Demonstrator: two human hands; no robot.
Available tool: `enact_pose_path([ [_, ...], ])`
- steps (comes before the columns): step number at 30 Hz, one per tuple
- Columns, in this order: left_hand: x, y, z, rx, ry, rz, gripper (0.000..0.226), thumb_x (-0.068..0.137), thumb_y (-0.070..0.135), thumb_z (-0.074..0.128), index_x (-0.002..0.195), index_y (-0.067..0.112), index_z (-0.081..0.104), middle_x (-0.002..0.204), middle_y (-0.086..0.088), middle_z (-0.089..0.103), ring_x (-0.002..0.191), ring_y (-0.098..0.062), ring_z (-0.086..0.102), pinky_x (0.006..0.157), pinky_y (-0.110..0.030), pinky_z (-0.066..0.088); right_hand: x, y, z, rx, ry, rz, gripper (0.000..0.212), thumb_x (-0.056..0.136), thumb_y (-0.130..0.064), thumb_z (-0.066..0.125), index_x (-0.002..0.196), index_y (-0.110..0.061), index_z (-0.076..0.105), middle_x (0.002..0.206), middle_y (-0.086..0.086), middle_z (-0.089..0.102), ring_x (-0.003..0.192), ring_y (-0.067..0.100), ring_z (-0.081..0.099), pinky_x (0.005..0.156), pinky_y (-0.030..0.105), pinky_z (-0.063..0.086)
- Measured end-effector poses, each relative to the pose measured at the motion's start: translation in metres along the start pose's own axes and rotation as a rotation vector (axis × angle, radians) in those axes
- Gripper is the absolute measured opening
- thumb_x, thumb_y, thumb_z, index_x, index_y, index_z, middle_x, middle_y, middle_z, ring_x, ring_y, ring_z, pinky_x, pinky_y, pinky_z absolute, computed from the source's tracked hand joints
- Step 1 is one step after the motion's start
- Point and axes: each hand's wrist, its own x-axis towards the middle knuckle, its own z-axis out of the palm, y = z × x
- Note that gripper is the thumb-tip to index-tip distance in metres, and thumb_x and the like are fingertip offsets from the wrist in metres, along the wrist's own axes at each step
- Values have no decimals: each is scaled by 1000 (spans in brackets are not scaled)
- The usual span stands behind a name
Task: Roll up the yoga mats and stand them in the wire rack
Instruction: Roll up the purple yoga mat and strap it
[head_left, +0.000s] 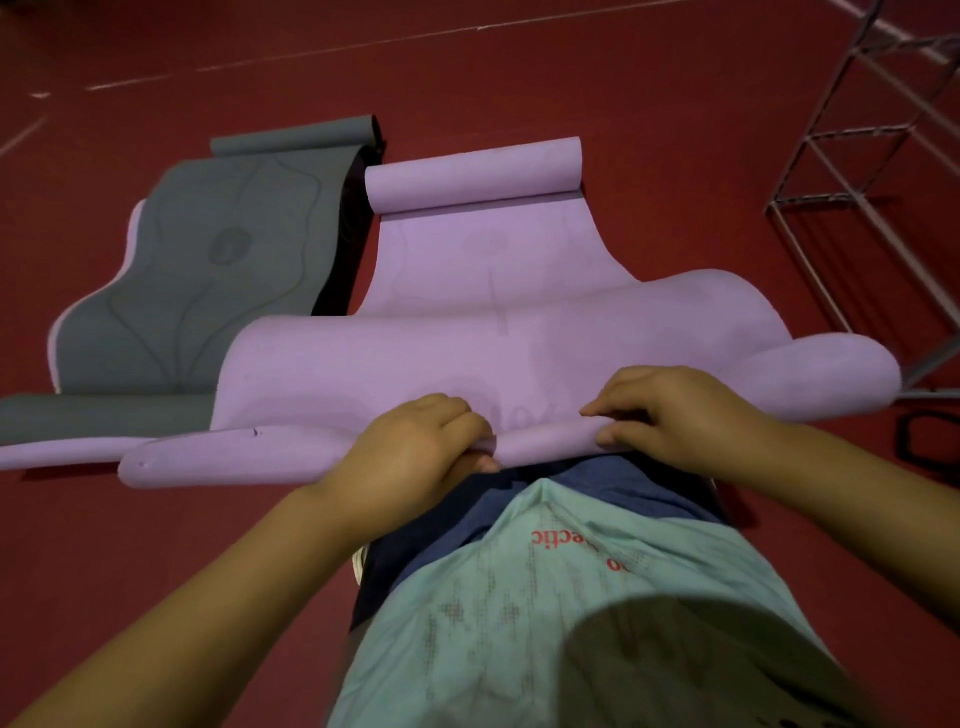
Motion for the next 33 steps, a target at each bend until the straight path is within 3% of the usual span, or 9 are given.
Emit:
enact_pose_path([
  [4, -8, -6, -3, 87, -98, 46, 45, 77, 49, 56, 101, 12, 68, 88, -2, 64, 77, -23, 60, 66, -31, 48, -6, -4, 2, -54, 28, 0, 28, 83, -31, 70, 110, -22, 72, 106, -4, 68, 99, 17, 62, 78, 27, 44],
  [7, -6, 0, -7, -7, -158, -60, 38, 71, 37, 66, 101, 15, 70, 87, -1, 64, 77, -24, 62, 61, -27, 51, -13, -11, 5, -96, 70, -1, 26, 85, -35, 66, 108, -23, 71, 105, -3, 69, 99, 23, 63, 78, 30, 46],
  [10, 3, 2, -23, -188, -149, -195, 34, 72, 36, 65, 100, 18, 71, 88, 5, 65, 81, -17, 62, 68, -21, 46, -8, -14, -11, -55, -50, 89, 25, 86, -33, 65, 110, -28, 68, 106, -5, 68, 100, 18, 61, 84, 31, 45],
  [15, 17, 11, -67, -377, -155, -312, 23, 76, 25, 79, 98, 25, 75, 81, 17, 66, 79, -1, 60, 70, -14, 47, -12, -25, -59, 137, -119, 122, 15, 78, -26, 72, 93, -31, 73, 86, -12, 72, 81, 2, 62, 78, 25, 47],
  [22, -4, 22, -39, -665, -486, -465, 18, 81, 19, 74, 99, 23, 75, 91, 12, 73, 85, 2, 65, 78, -17, 50, -29, -22, -26, 289, -371, 258, 21, 79, -22, 73, 77, -42, 68, 82, -12, 74, 79, 2, 66, 74, 20, 50],
  [24, -9, 16, -27, -581, -491, -407, 18, 85, 27, 70, 102, 25, 74, 92, 13, 66, 89, 2, 61, 81, -16, 43, -25, -20, -16, 308, -350, 305, 19, 79, -22, 73, 77, -41, 70, 81, -11, 74, 79, 5, 67, 74, 22, 50],
  [27, -14, 14, -19, -185, -364, -149, 36, 81, 50, 52, 103, 32, 74, 95, 6, 54, 93, -18, 53, 82, -33, 43, -23, -20, -14, 308, -358, 339, 13, 80, -22, 72, 85, -35, 74, 84, -11, 73, 81, 4, 66, 76, 23, 50],
  [30, -18, 35, -16, 82, -188, -17, 31, 80, 38, 54, 91, 19, 75, 83, -4, 52, 73, -27, 50, 59, -36, 47, -26, -24, -11, 292, -350, 345, 15, 80, -20, 71, 90, -31, 76, 85, -13, 71, 83, 2, 64, 81, 25, 51],
  [33, -27, 61, -10, 176, -77, -24, 25, 77, 25, 58, 88, 7, 72, 76, -5, 51, 69, -26, 48, 53, -34, 41, -28, -25, -9, 245, -269, 292, 20, 79, -18, 74, 98, -25, 76, 86, -13, 55, 84, 1, 56, 83, 19, 46],
])
